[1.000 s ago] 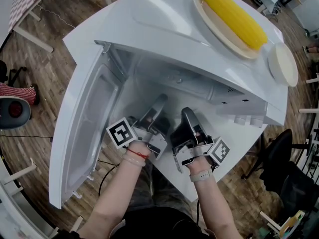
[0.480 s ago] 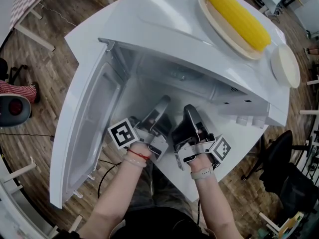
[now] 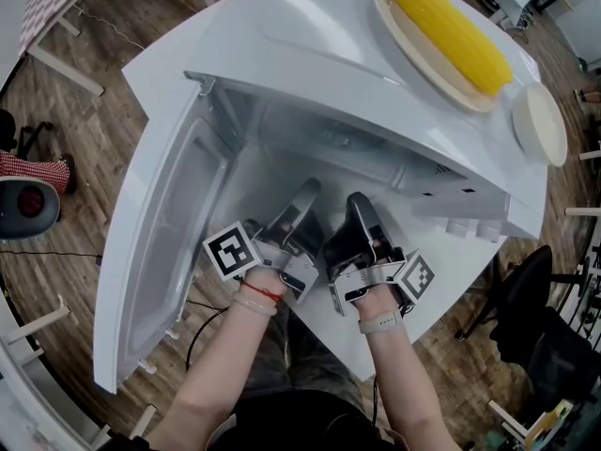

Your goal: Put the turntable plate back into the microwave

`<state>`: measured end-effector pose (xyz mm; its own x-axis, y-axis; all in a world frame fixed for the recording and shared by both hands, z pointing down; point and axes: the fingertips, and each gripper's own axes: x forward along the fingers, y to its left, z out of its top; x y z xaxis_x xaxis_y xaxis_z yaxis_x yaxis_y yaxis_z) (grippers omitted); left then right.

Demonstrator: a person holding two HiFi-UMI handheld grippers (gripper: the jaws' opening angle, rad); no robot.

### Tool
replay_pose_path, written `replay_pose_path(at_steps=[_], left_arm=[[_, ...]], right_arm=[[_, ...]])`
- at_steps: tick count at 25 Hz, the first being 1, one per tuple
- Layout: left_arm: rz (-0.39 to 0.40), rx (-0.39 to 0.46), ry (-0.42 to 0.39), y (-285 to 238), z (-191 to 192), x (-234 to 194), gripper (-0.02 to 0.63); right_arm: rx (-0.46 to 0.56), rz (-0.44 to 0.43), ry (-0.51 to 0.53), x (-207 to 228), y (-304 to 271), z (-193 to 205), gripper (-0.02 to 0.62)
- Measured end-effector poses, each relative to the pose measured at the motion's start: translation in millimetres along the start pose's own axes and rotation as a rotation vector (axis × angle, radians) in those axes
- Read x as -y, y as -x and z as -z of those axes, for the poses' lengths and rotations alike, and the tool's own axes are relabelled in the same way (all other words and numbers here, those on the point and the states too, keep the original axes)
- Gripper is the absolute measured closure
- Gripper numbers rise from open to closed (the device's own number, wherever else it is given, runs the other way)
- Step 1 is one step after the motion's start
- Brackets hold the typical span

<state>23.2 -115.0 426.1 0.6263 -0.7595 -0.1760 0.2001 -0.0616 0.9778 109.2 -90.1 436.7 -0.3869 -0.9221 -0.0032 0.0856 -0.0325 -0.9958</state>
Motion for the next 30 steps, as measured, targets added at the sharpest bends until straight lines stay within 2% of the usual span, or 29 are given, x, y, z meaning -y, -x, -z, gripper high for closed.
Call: replay_pose_path(at_steps=[20, 30], left_arm=[[-0.008, -0.007, 0.018, 1, -2, -2, 0.531], [-0.01, -0.038, 0.023, 0, 0, -3, 0.532]], right_arm=[[0.017, -0.001, -0.015, -1, -10, -5, 0.537], [0.021, -0.001, -0.015, -3, -20, -9, 0.537]])
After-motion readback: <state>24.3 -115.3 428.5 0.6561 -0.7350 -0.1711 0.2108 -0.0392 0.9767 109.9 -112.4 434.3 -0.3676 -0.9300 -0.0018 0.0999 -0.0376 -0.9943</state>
